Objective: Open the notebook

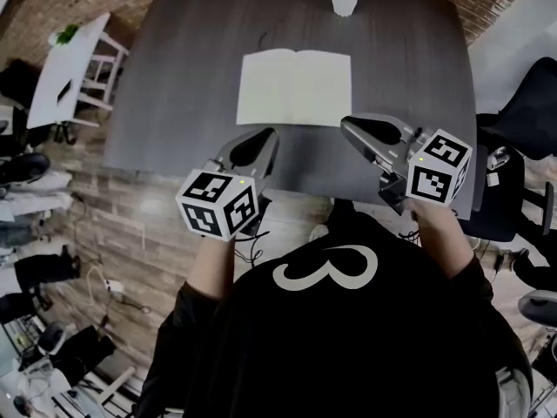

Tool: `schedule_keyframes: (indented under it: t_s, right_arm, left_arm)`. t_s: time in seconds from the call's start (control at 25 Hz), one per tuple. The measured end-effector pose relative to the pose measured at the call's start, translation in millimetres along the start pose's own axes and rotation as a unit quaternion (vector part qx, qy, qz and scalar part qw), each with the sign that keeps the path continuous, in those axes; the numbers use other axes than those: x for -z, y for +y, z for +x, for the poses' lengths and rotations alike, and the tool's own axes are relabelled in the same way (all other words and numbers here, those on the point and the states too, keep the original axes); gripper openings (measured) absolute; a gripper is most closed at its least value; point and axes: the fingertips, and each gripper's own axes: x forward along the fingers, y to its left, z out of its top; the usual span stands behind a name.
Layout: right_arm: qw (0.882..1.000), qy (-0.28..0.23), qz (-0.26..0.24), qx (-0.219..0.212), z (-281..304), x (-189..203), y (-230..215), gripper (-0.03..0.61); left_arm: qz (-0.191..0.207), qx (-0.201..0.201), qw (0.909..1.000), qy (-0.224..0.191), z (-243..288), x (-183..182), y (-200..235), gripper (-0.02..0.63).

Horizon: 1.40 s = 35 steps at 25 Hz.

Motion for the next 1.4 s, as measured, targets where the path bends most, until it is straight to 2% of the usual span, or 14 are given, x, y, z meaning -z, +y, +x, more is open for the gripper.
schedule_keyframes:
  t_s: [0.16, 0.32, 0.4, 0.6, 1.4]
  right_arm:
    - [0.999, -0.01, -0.038, -0.009, -7, -10, 33, 0.002]
    - [0.999, -0.018, -0.045, -0.01, -14, -13, 53, 0.002]
    - [0.999, -0.023, -0.047, -0.012, -16, -14, 61, 0.002]
    - [0.998, -0.031, -0.053, -0.017, -18, -11, 75, 0.002]
    - [0.998, -0.027, -0.056, -0.018, -9, -10, 78, 0.002]
  left_arm:
    - [-0.001, 0.06, 0.9975, -0.038, -19, -21, -41, 0.005]
    - [-0.001, 0.131, 0.9893, -0.064, -37, -33, -76, 0.012]
    - [0.006, 0.15, 0.9861, -0.072, -44, -35, -87, 0.014]
    - [0.03, 0.142, 0.9865, -0.076, -51, -35, -94, 0.014]
    - [0.007, 0.136, 0.9861, -0.094, -57, -40, -87, 0.015]
